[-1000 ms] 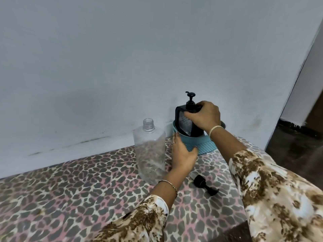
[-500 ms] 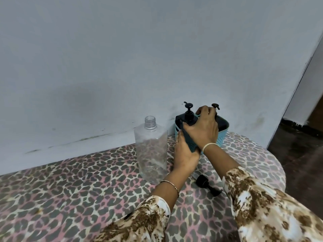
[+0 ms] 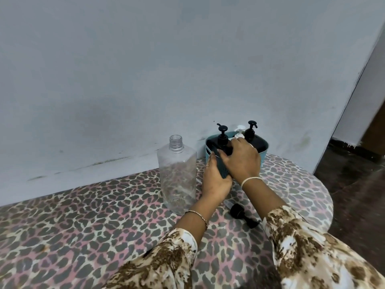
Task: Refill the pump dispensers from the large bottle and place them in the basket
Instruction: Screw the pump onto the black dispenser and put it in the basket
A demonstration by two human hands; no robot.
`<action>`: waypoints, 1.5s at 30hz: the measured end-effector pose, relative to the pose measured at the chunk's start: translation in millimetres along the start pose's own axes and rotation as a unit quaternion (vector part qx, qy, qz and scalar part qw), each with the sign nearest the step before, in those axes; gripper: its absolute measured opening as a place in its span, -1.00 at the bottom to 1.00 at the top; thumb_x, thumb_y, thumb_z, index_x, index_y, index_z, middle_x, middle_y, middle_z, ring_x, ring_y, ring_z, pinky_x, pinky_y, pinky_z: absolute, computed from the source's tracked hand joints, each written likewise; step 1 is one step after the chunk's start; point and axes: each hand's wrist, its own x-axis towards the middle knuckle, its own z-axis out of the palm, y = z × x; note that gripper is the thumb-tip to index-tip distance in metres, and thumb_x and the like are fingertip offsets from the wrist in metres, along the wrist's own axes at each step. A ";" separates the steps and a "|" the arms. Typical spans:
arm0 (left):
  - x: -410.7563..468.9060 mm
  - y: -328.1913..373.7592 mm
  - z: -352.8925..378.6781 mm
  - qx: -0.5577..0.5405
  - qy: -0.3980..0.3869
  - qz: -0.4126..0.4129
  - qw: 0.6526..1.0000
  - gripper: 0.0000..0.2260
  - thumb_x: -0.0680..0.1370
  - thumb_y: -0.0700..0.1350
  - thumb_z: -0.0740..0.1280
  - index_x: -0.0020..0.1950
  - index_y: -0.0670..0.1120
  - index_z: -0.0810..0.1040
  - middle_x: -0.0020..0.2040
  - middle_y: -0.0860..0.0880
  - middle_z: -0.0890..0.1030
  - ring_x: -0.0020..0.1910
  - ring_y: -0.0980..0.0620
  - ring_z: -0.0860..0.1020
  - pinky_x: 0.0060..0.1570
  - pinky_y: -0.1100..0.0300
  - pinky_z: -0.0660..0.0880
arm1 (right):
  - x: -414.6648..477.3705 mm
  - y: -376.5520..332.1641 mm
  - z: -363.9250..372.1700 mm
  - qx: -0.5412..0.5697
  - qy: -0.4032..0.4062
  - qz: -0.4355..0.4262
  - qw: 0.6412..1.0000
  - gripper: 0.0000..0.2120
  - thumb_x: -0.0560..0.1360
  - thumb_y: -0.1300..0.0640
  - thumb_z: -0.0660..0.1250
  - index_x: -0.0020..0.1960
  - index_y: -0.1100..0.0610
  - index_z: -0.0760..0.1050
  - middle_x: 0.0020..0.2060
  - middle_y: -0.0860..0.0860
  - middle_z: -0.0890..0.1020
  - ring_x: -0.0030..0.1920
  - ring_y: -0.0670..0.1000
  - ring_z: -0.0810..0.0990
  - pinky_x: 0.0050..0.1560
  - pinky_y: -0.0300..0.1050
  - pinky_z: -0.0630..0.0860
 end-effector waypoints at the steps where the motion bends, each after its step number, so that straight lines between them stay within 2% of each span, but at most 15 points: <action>1: -0.6 0.5 -0.9 0.002 -0.006 0.000 1.000 -0.35 0.40 -0.17 0.38 0.46 -0.06 0.26 0.33 -0.11 0.49 0.26 -0.13 0.51 0.21 -0.07 0.50 | -0.2 -0.4 -1.3 -0.009 -0.003 -0.005 1.000 -0.69 0.48 -0.09 0.35 -0.02 0.17 0.55 -0.04 0.07 0.59 -0.09 0.13 0.60 -0.16 -0.03 0.51; 3: -4.4 6.1 -5.9 0.003 -0.019 0.004 1.000 -0.33 0.41 -0.20 0.38 0.49 -0.07 0.23 0.36 -0.10 0.46 0.27 -0.13 0.50 0.23 -0.05 0.50 | 0.9 -2.1 -3.2 -0.022 -0.010 -0.013 1.000 -0.69 0.49 -0.08 0.35 -0.01 0.18 0.55 -0.02 0.09 0.59 -0.08 0.14 0.60 -0.14 -0.03 0.50; 7: -5.5 9.8 -16.2 0.013 -0.053 -0.001 0.999 -0.30 0.47 -0.26 0.38 0.55 -0.07 0.14 0.40 -0.02 0.42 0.31 -0.02 0.46 0.20 0.27 0.40 | 6.1 -6.7 -7.4 -0.033 -0.019 -0.004 0.999 -0.66 0.48 -0.10 0.36 -0.03 0.19 0.56 -0.06 0.10 0.59 -0.10 0.16 0.61 -0.16 -0.05 0.47; 12: -5.5 12.0 -22.9 0.027 -0.077 -0.006 0.997 -0.28 0.49 -0.25 0.37 0.56 -0.10 0.08 0.45 -0.06 0.37 0.39 -0.04 0.39 0.30 0.23 0.34 | 7.1 -7.6 -6.1 -0.084 -0.027 -0.027 0.996 -0.67 0.52 -0.10 0.31 -0.03 0.19 0.56 -0.08 0.09 0.61 -0.08 0.13 0.62 -0.20 -0.08 0.43; 14: -5.0 12.6 -23.1 0.030 -0.077 -0.008 0.997 -0.27 0.48 -0.22 0.40 0.56 -0.10 0.10 0.41 -0.05 0.41 0.35 -0.06 0.43 0.28 0.18 0.40 | 4.6 -4.9 -4.2 -0.113 -0.022 -0.039 0.993 -0.67 0.54 -0.09 0.26 -0.06 0.18 0.57 -0.10 0.09 0.62 -0.11 0.12 0.62 -0.24 -0.09 0.37; 18: -5.4 13.1 -21.5 0.034 -0.072 0.001 0.997 -0.37 0.43 -0.19 0.43 0.45 -0.08 0.27 0.26 -0.05 0.54 0.17 -0.07 0.56 0.09 0.15 0.52 | -6.5 -1.8 0.6 -0.103 0.004 -0.052 0.993 -0.64 0.56 -0.06 0.22 -0.20 0.20 0.58 -0.22 0.10 0.60 -0.28 0.15 0.61 -0.30 -0.11 0.30; 20: -5.3 12.6 -20.7 0.038 -0.070 0.001 0.997 -0.31 0.40 -0.13 0.46 0.48 -0.05 0.25 0.30 -0.05 0.52 0.23 -0.08 0.54 0.18 0.07 0.52 | -12.6 1.1 2.0 -0.084 0.015 -0.050 0.995 -0.66 0.56 -0.02 0.20 -0.21 0.19 0.58 -0.23 0.10 0.61 -0.30 0.15 0.59 -0.29 -0.09 0.35; 22: -7.8 14.4 -22.0 0.044 -0.071 0.009 0.996 -0.27 0.42 -0.18 0.44 0.52 -0.08 0.19 0.38 -0.03 0.44 0.32 -0.04 0.46 0.28 0.11 0.44 | -17.9 6.0 2.1 -0.069 0.015 -0.050 0.996 -0.72 0.55 0.04 0.20 -0.12 0.17 0.61 -0.17 0.09 0.64 -0.24 0.14 0.60 -0.24 -0.06 0.43; 26: -15.9 13.9 -26.3 0.062 -0.066 0.019 0.996 -0.44 0.42 -0.30 0.38 0.39 -0.10 0.32 0.18 -0.10 0.56 0.12 -0.08 0.56 0.02 0.20 0.48 | -28.5 16.0 0.9 -0.009 -0.013 -0.053 0.998 -0.68 0.53 0.13 0.23 0.24 0.16 0.55 0.15 0.07 0.63 0.17 0.09 0.56 0.11 0.02 0.45; 28: -24.5 12.0 -27.9 0.080 -0.081 0.032 0.993 -0.40 0.40 -0.32 0.36 0.40 -0.11 0.28 0.20 -0.11 0.52 0.17 -0.10 0.54 0.11 0.12 0.51 | -39.2 18.1 -1.6 0.042 -0.009 -0.034 0.999 -0.64 0.52 0.15 0.25 0.30 0.16 0.51 0.22 0.07 0.59 0.27 0.08 0.49 0.23 0.05 0.40; 32: -46.6 5.3 -35.8 0.203 -0.137 0.093 0.965 -0.41 0.47 -0.31 0.34 0.47 -0.14 0.25 0.39 -0.12 0.39 0.40 -0.11 0.35 0.39 0.03 0.32 | -66.9 20.9 -8.7 0.137 0.006 0.071 0.988 -0.66 0.52 0.12 0.30 0.29 0.10 0.48 0.20 0.04 0.57 0.26 0.07 0.45 0.25 0.03 0.39; 34: -56.4 0.3 -38.2 0.266 -0.186 0.133 0.937 -0.47 0.48 -0.28 0.33 0.44 -0.10 0.33 0.38 -0.11 0.41 0.41 -0.10 0.33 0.40 -0.06 0.30 | -81.0 23.1 -12.8 0.182 0.003 0.137 0.974 -0.71 0.52 0.12 0.30 0.24 0.04 0.50 0.18 0.00 0.57 0.24 0.05 0.47 0.26 0.00 0.37; 37: -68.7 -5.0 -37.7 0.319 -0.239 0.132 0.908 -0.54 0.50 -0.19 0.32 0.40 -0.06 0.37 0.33 -0.12 0.47 0.35 -0.09 0.39 0.34 -0.10 0.35 | -102.1 27.9 -17.9 0.250 0.012 0.205 0.946 -0.74 0.50 0.14 0.30 0.18 0.00 0.53 0.16 -0.03 0.59 0.21 0.03 0.50 0.25 0.03 0.42; 42: -79.6 -7.1 -38.7 0.320 -0.192 0.156 0.914 -0.72 0.52 -0.19 0.31 0.22 -0.04 0.52 0.16 -0.08 0.59 0.19 -0.07 0.51 0.22 -0.03 0.45 | -134.1 26.2 -20.1 0.360 0.024 0.279 0.890 -0.83 0.52 0.17 0.28 0.08 -0.03 0.52 0.06 -0.07 0.61 0.12 -0.03 0.53 0.13 -0.08 0.44; 45: -81.1 -10.4 -39.3 0.354 -0.160 0.185 0.903 -0.75 0.54 -0.24 0.28 0.17 -0.02 0.54 0.10 -0.04 0.61 0.15 -0.03 0.54 0.33 -0.13 0.34 | -141.6 25.9 -18.2 0.413 0.031 0.310 0.856 -0.81 0.55 0.19 0.23 0.11 0.07 0.55 0.03 -0.05 0.61 0.03 -0.09 0.55 0.12 -0.12 0.45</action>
